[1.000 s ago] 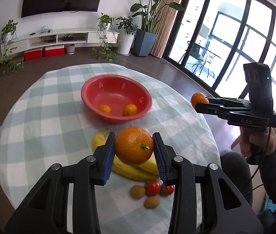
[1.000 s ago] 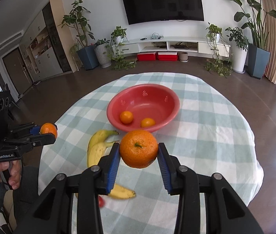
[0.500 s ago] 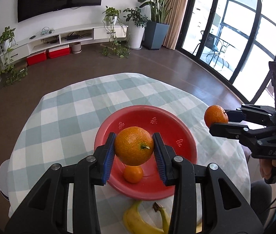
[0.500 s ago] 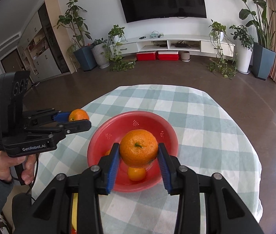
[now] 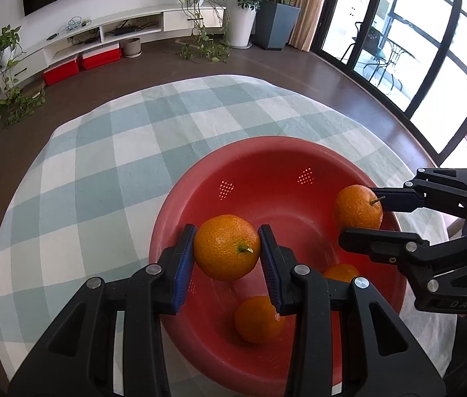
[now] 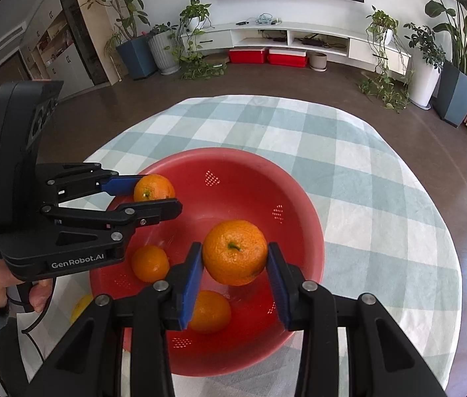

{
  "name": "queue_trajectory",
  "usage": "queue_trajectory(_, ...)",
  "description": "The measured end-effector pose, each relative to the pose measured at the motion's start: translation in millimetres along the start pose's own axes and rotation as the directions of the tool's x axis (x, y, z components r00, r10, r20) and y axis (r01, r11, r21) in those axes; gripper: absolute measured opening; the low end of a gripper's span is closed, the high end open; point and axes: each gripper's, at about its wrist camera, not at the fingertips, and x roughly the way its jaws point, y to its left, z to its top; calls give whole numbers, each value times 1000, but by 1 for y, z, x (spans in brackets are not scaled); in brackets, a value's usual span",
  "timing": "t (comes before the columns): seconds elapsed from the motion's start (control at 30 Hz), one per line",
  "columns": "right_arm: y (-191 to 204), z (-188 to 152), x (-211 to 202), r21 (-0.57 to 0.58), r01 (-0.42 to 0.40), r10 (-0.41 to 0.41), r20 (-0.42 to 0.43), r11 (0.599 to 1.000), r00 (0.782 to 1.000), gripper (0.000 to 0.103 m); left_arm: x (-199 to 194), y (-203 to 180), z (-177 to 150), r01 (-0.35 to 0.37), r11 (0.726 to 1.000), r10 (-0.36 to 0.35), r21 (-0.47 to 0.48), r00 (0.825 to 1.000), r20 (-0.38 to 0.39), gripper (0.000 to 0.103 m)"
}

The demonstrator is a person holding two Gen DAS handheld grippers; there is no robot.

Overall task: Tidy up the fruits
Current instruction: 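Lower both oranges into the red bowl and open both tools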

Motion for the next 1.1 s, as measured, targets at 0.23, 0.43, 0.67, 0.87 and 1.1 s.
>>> queue_trajectory(0.23,6,-4,24,-54,57,-60,-57,997,997,41,15,-12,-4,0,999,1,40,1000,-25,36)
queue_trajectory(0.43,9,-4,26,-78,95,-100,-58,992,993,41,18,-21,-7,-18,997,20,69,999,-41,36)
queue_trajectory(0.67,10,-7,23,-89,117,-122,-45,989,992,42,10,-18,-7,-16,999,17,36,999,-28,38)
queue_trajectory(0.87,4,-8,-3,-36,108,-107,24,993,994,49,-25,-13,-10,-32,999,31,10,998,52,58)
queue_trajectory(1.1,2,-28,-70,35,85,-89,156,996,984,82,-111,-13,-34,-73,997,79,-33,972,221,92)
